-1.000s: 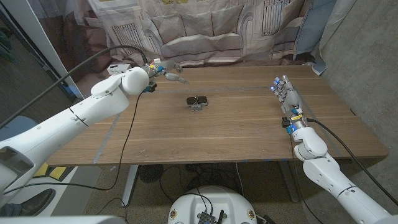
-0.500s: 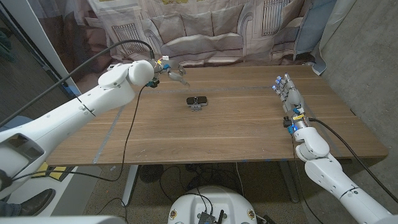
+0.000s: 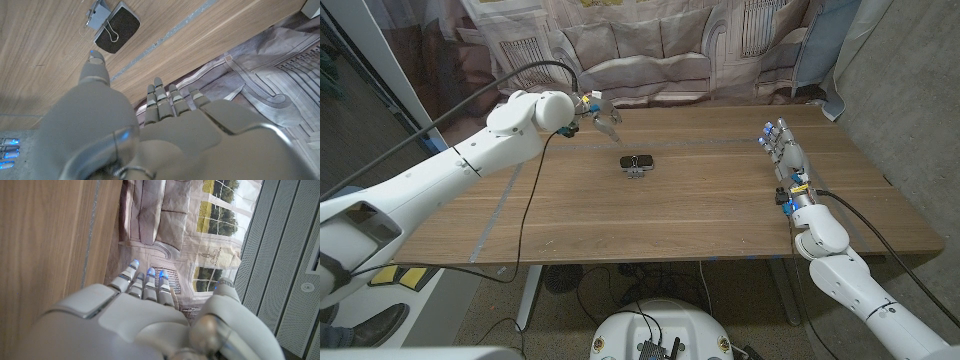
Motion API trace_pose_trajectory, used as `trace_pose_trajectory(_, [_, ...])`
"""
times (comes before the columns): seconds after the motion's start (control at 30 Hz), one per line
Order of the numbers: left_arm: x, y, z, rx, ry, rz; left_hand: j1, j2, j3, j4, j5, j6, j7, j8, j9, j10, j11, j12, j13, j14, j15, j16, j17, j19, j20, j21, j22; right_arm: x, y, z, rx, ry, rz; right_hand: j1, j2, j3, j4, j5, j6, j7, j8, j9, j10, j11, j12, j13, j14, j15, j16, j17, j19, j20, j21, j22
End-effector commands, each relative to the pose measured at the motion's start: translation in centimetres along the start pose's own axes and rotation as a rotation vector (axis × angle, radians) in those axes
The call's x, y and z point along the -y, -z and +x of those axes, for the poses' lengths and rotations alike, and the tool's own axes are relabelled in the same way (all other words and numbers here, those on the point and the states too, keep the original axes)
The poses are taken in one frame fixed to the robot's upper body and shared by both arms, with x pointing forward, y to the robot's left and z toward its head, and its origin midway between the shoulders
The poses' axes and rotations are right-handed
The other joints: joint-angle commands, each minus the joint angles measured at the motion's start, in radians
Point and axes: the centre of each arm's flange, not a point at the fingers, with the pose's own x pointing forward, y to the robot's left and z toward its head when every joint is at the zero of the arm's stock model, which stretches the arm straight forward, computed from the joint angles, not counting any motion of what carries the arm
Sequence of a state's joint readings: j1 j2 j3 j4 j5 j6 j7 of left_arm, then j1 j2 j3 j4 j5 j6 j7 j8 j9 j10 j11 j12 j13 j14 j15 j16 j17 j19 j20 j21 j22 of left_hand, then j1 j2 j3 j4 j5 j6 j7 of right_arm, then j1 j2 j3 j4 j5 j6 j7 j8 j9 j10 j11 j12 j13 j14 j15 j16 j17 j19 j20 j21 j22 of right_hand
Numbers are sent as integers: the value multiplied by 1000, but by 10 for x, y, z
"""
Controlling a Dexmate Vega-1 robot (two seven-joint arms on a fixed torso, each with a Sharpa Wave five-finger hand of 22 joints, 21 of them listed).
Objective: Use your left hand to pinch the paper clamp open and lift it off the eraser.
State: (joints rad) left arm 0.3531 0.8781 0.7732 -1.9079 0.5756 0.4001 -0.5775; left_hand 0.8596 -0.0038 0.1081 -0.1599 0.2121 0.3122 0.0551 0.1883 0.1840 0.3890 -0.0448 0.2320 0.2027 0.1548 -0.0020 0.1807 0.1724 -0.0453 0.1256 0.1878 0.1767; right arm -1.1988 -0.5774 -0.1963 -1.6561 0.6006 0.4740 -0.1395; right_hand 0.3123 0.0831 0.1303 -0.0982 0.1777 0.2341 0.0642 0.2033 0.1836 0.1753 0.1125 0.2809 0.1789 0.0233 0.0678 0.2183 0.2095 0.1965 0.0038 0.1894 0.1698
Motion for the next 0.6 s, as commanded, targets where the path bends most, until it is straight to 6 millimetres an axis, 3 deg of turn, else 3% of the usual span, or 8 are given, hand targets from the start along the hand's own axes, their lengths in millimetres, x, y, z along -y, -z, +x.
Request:
trace_pose_trajectory(0.03, [2,-7,8,6,74,65,14,-5,-1,4,13,-16,2,-3,4,-10,14,-10,2,-14,6,-5,0,-12,25,-4,3,-4,2,-2,-5,-3,2,2,-3,1,-4,0,1,1,-1,3,3,0,-2,6,6,0,2,0,4,7,3,3])
trace_pose_trajectory(0.13, [5,-9,11,12,91,77,10,-10,-8,13,18,-50,16,-10,4,-35,29,-18,4,-36,17,-6,0,-36,49,-6,3,-4,2,-3,-5,-3,1,2,-3,2,-5,0,1,2,-1,3,5,1,-3,6,6,2,2,-1,4,7,3,3])
trace_pose_trajectory(0.3, [8,-13,16,27,114,95,4,-14,-16,22,23,-81,21,-12,4,-84,47,-31,5,-70,34,-9,1,-56,65,-5,3,-4,1,-5,-7,-1,-3,3,-4,2,-6,0,2,1,-2,3,6,1,-5,6,6,2,2,-1,3,8,3,3])
trace_pose_trajectory(0.6, [11,-22,24,44,162,148,-3,-17,-23,30,28,-110,29,-13,4,-116,46,-36,6,-95,47,-9,2,-77,83,-6,3,-4,-2,-8,-5,1,-8,2,-3,2,-7,0,2,1,-2,3,9,2,-9,6,7,1,1,-1,2,9,3,3])
